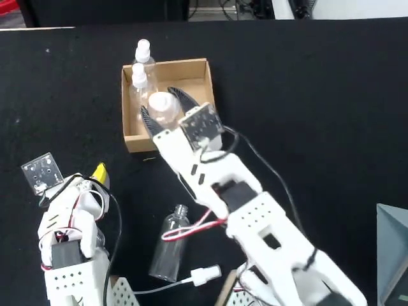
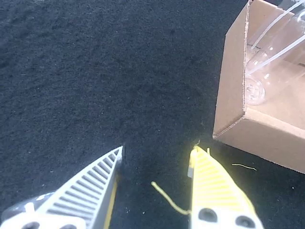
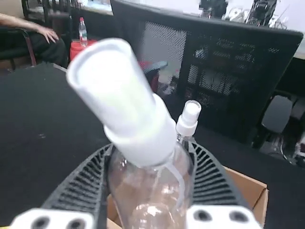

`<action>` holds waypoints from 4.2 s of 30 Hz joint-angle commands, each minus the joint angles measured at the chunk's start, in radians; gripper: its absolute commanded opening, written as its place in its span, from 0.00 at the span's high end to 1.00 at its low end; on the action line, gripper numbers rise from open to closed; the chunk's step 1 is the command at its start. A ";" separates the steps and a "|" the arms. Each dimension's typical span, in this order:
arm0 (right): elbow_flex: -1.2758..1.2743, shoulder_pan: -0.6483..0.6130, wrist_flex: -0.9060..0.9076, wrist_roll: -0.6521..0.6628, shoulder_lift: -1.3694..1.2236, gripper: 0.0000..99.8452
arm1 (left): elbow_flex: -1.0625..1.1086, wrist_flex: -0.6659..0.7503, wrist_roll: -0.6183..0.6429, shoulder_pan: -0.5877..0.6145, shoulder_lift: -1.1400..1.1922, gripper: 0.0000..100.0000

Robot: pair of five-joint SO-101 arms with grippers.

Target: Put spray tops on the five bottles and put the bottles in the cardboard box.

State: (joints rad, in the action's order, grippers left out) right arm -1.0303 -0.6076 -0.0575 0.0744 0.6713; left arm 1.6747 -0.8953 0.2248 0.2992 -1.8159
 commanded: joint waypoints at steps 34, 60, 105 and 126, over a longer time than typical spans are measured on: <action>0.426 -0.035 -0.034 -0.124 -0.582 0.89 | 0.025 -0.034 -0.006 0.013 -0.018 0.79; 0.412 -0.005 -0.331 -0.117 -0.708 0.89 | 0.025 -0.034 -0.006 0.013 -0.018 0.79; 0.231 -0.009 -0.540 -0.117 -0.878 0.88 | 0.025 -0.029 -0.006 0.012 -0.012 0.79; 0.309 -0.055 -0.367 -0.118 -0.878 0.88 | 0.025 -0.031 -0.006 0.012 -0.012 0.79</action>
State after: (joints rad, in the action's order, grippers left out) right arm -0.7572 -0.6352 -0.4427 -0.0376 -0.2094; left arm 1.6747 -0.9229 0.2248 0.2992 -1.8159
